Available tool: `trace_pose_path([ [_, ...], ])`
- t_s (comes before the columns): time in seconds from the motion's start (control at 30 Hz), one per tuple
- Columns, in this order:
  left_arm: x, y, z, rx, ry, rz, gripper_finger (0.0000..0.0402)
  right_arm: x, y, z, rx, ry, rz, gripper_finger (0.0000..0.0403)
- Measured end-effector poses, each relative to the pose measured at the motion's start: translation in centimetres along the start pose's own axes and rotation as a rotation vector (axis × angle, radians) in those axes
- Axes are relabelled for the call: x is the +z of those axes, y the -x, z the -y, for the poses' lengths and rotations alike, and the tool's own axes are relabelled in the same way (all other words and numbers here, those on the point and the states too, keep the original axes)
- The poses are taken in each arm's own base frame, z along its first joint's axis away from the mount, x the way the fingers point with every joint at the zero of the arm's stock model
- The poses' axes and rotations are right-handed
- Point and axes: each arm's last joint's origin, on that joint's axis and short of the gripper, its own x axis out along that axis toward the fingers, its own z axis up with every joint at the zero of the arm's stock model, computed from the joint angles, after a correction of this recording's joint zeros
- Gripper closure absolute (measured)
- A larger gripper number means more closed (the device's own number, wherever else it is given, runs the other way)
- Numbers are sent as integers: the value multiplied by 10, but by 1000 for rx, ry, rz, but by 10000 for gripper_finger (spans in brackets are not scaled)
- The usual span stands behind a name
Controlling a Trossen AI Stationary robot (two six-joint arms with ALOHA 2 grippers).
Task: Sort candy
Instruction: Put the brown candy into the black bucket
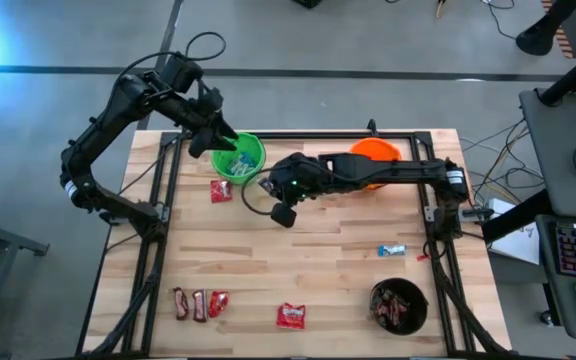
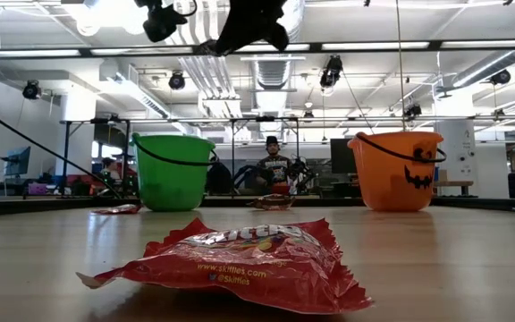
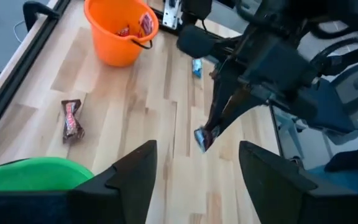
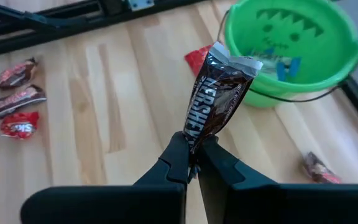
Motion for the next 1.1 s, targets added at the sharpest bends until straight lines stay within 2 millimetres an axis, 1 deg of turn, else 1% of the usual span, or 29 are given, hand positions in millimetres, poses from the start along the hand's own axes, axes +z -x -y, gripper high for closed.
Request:
trace_pose_path([
  [0.13, 2, -5, 1, -16, -9, -7, 185, 2, 15, -1, -3, 2, 23, 390],
  [0.23, 3, -14, 2, -38, -13, -28, 185, 3, 20, -1, -1, 18, 30, 390],
  [0.37, 7, -31, 3, -78, -24, -63, 185, 4, 28, 0, -4, 44, 38, 390],
  [0.47, 11, -46, 4, -109, -25, -75, 185, 4, 39, 2, -5, 71, 41, 390],
  [0.63, 20, -68, 7, -233, -33, -52, 185, 3, 58, 4, -5, 103, 44, 390],
  [0.8, 27, -88, 7, -265, -23, -43, 185, 3, 74, 6, -5, 128, 58, 390],
  [0.9, 29, -97, 9, -280, -30, -48, 185, 3, 78, 7, -4, 135, 59, 390],
  [1.1, 32, -112, 11, -303, -26, -48, 185, 3, 80, 7, -5, 155, 57, 390],
])
